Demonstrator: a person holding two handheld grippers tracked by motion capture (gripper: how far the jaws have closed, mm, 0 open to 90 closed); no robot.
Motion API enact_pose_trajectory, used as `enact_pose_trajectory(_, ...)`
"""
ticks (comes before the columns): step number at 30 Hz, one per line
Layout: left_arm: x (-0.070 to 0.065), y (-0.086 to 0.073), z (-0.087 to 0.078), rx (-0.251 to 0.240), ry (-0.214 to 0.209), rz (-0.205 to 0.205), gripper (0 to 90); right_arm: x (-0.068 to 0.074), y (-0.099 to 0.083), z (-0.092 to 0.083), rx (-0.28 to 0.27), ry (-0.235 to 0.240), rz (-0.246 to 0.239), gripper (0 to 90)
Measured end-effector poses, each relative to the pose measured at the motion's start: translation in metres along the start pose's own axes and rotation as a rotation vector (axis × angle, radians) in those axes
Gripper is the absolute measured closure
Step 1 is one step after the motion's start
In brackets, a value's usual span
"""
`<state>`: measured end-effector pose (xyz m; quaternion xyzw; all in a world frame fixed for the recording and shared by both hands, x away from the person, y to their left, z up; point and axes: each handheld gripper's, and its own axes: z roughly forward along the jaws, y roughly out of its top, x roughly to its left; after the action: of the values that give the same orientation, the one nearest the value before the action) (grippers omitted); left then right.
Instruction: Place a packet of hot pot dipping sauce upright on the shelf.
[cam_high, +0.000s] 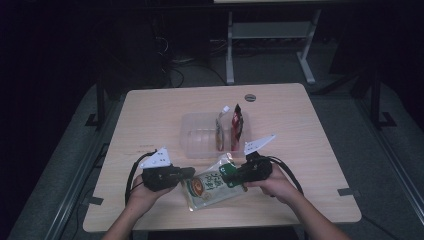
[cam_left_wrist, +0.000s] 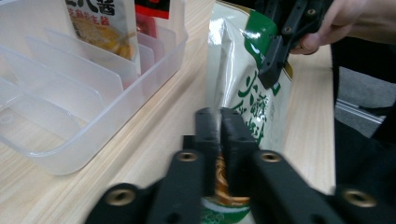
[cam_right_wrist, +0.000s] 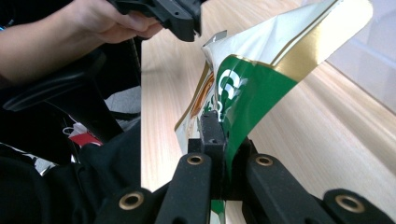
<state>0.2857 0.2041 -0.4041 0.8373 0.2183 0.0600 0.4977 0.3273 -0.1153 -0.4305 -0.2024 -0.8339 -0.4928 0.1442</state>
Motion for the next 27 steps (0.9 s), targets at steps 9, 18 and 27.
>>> enact_pose_trajectory(9, -0.002, 0.005, 0.013, 0.027, 0.012, -0.006, 89.8, 0.010, 0.006, 0.000, -0.020, 0.036, -0.034, 90.0)
enact_pose_trajectory(18, -0.009, 0.016, 0.025, 0.021, 0.096, 0.033, 88.9, 0.033, 0.021, 0.007, -0.041, 0.086, -0.095, 90.0)
enact_pose_trajectory(27, -0.004, 0.016, -0.004, -0.043, 0.119, -0.010, 89.7, 0.024, 0.023, -0.015, -0.113, 0.019, -0.071, 90.0)
